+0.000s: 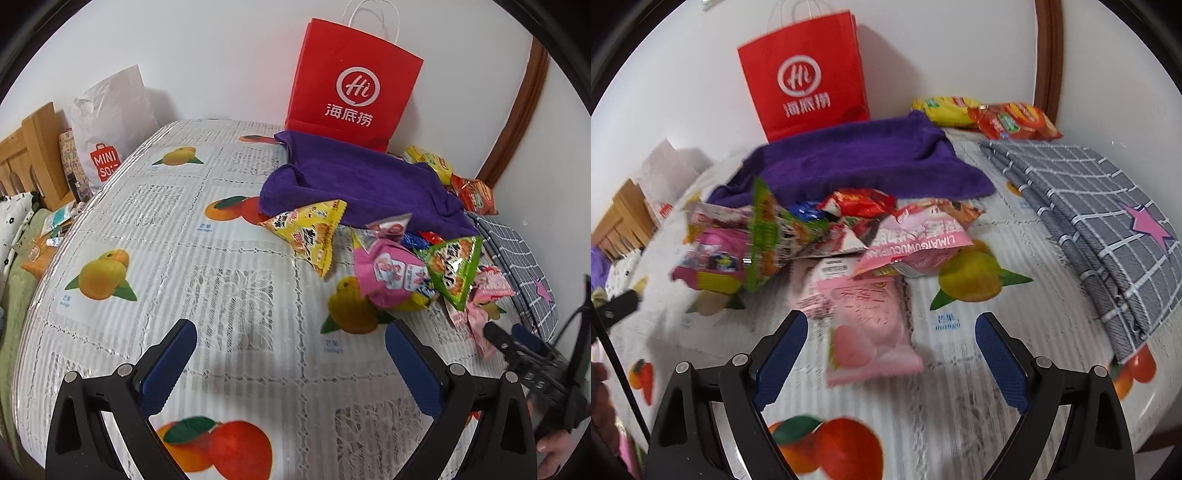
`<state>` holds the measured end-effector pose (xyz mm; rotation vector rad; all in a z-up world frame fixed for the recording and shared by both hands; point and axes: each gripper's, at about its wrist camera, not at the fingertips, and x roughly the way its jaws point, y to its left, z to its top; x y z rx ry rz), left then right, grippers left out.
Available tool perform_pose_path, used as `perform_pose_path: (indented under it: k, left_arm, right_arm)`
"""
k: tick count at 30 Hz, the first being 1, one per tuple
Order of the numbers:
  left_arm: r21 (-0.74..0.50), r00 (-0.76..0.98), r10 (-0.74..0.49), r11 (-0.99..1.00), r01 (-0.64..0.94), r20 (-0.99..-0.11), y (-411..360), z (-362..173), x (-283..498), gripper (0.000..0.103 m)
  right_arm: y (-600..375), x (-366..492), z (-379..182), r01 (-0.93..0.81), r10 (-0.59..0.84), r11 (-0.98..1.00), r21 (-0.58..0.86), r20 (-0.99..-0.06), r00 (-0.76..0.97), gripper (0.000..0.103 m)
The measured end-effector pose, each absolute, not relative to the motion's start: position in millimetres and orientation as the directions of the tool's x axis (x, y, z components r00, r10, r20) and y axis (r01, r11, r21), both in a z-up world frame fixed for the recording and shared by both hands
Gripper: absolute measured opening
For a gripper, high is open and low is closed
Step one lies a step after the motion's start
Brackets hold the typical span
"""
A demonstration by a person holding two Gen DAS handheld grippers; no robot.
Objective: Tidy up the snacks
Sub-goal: 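Grasp the pink peach-print candy packet with the right tool while the left tool grasps the yellow triangular packet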
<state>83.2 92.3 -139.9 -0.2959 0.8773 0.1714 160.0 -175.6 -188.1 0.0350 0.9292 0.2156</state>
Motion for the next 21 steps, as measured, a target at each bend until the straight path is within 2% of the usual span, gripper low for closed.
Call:
perform_pose_path:
  k: [1,2,6,8,10,13,21]
  left_arm:
    - [-0.188,0.63,0.023,0.945,-0.266,-0.776,93.9,-140.7,85.4,0.102]
    - [-0.19,0.629,0.02,0.946,-0.264,-0.777,95.1,-141.8,88.4,0.102]
    - [-0.193,0.627,0.016,0.945,-0.263,-0.779,97.1,-145.9,101.9,0.101]
    - [-0.192,0.624,0.017,0.944,-0.267,-0.781,96.8,-147.3,109.3,0.1]
    - [-0.176,0.613,0.031,0.945,-0.274,-0.789,96.1,-148.8,118.4,0.1]
    - [-0.121,0.589,0.077,0.95,-0.289,-0.804,95.5,-151.3,130.2,0.097]
    - [-0.102,0.582,0.077,0.958,-0.269,-0.809,97.9,-157.6,161.0,0.094]
  right_arm:
    - [-176.1,164.9,-194.6,-0.166,0.205,0.977,0.133,-0.805,0.557,0.079]
    - [-177.4,167.0,-197.8,-0.163,0.206,0.977,0.137,-0.811,0.547,0.076]
    - [-172.1,164.4,-199.5,-0.177,0.164,0.982,0.072,-0.796,0.583,0.073]
    - [-170.8,162.6,-199.7,-0.179,0.139,0.983,0.038,-0.792,0.594,0.061]
    - [-174.0,160.4,-199.4,-0.176,0.133,0.984,0.032,-0.79,0.598,0.054]
    - [-181.5,159.8,-199.1,-0.174,0.128,0.984,0.029,-0.795,0.593,0.054]
    - [-192.8,158.0,-202.1,-0.143,0.109,0.989,0.025,-0.779,0.618,0.054]
